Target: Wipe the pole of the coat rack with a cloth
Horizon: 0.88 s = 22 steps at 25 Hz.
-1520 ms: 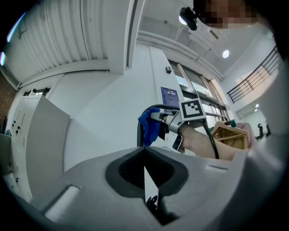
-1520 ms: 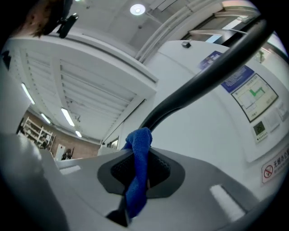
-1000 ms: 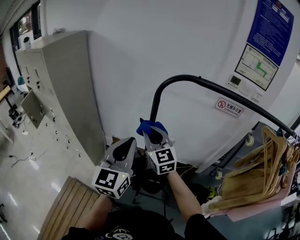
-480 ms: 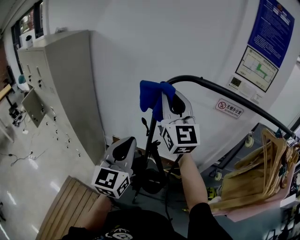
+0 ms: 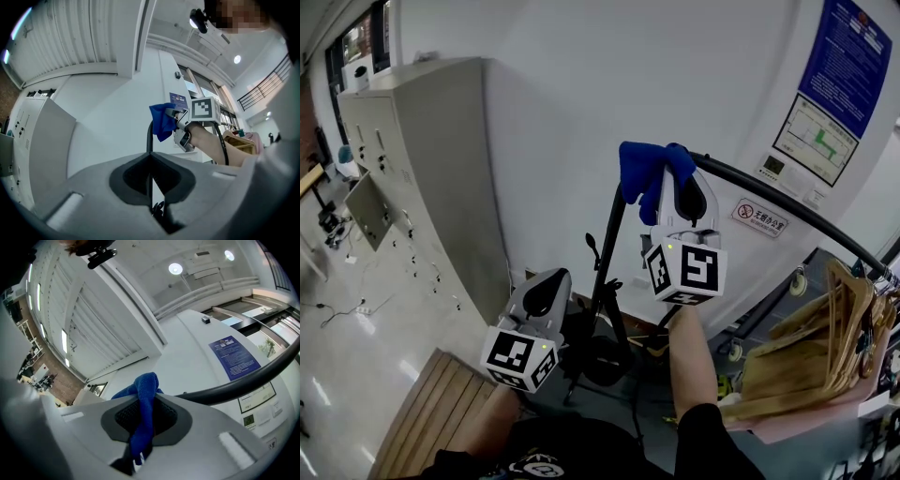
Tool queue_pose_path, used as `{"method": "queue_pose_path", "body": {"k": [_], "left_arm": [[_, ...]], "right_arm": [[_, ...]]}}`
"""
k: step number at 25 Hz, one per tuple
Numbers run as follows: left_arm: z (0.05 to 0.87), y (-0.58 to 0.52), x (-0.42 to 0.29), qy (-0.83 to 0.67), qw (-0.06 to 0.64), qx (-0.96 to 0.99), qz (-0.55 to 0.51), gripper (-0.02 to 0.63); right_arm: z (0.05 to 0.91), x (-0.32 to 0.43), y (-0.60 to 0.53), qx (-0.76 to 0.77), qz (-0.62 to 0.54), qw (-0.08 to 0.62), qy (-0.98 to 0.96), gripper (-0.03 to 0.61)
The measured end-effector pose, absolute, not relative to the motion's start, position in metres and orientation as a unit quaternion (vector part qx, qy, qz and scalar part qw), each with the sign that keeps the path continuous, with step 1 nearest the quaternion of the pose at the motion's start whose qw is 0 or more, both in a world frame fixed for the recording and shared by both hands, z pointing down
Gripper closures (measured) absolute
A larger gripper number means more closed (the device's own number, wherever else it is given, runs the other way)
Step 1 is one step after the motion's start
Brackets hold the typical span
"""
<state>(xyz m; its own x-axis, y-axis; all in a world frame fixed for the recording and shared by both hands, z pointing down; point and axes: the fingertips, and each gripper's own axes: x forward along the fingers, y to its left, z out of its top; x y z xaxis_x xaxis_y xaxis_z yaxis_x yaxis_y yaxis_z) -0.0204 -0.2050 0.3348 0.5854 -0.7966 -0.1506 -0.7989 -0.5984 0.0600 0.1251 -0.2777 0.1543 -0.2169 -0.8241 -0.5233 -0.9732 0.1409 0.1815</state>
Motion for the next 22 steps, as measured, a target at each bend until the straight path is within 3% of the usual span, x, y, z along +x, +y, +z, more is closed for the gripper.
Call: {"method": "queue_pose_path", "body": {"k": [6, 22], "left_arm": [[0.34, -0.206, -0.014, 0.447, 0.001, -0.891, 0.078, 0.609], [0.355, -0.213, 0.001, 0.435, -0.017, -0.898, 0.071, 0.609]], "right_arm": [[0.227, 0.094, -0.305, -0.585, 0.221, 0.067, 0.778, 0.54], [0.438, 0.087, -0.305, -0.563, 0.101, -0.069, 0.817, 0.541]]}}
